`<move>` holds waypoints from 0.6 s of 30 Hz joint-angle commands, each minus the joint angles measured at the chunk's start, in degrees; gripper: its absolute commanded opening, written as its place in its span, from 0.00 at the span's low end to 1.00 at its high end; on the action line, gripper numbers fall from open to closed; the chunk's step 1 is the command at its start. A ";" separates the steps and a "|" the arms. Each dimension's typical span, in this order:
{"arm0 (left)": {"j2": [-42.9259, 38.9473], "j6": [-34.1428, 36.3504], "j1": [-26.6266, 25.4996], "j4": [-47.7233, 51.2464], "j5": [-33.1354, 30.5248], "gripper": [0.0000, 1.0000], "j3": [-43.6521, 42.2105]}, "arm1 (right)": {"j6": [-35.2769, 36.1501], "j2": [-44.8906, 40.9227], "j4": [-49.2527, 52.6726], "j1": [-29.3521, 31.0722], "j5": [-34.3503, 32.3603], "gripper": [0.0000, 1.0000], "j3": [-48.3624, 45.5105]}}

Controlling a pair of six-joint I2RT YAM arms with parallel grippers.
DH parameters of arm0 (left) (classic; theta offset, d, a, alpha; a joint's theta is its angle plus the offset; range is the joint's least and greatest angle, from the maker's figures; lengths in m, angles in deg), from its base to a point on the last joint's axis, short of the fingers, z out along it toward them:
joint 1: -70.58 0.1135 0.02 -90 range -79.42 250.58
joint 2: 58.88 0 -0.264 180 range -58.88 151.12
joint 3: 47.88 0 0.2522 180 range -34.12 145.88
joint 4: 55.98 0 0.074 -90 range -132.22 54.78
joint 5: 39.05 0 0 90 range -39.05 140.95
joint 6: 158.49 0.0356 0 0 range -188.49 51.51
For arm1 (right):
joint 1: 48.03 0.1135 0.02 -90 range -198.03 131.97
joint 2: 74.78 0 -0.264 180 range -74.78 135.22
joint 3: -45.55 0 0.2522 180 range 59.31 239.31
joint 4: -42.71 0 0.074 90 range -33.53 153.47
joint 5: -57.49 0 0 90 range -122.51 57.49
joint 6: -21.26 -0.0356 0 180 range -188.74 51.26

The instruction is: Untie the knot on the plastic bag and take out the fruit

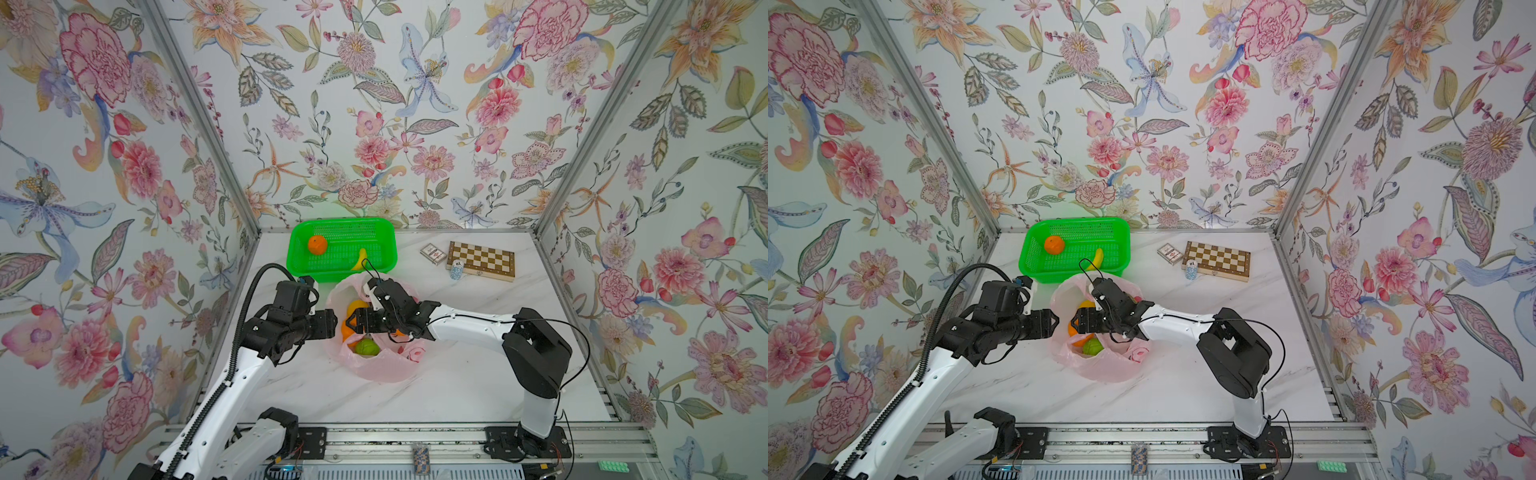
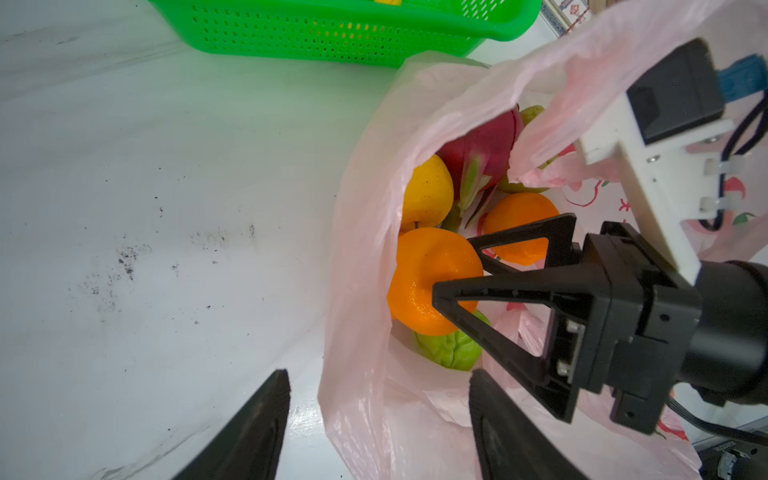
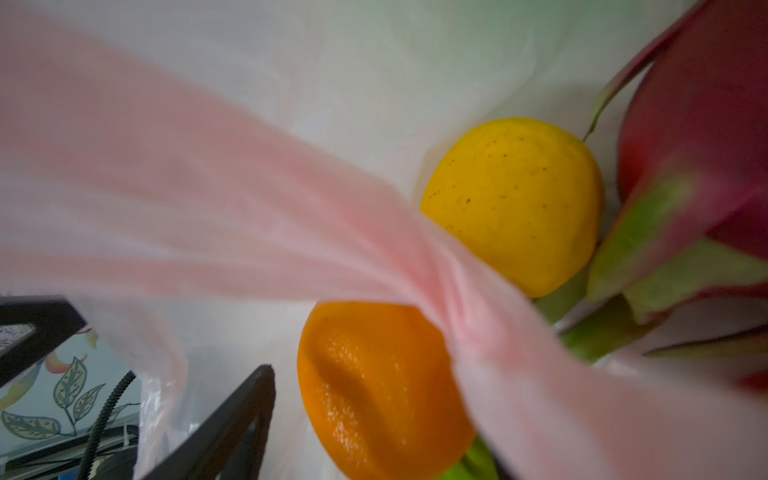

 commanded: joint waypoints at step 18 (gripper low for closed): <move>-1.54 0.49 -0.25 -5.52 0.09 0.72 -1.60 | -3.82 1.16 -6.85 -1.08 3.87 0.32 -1.82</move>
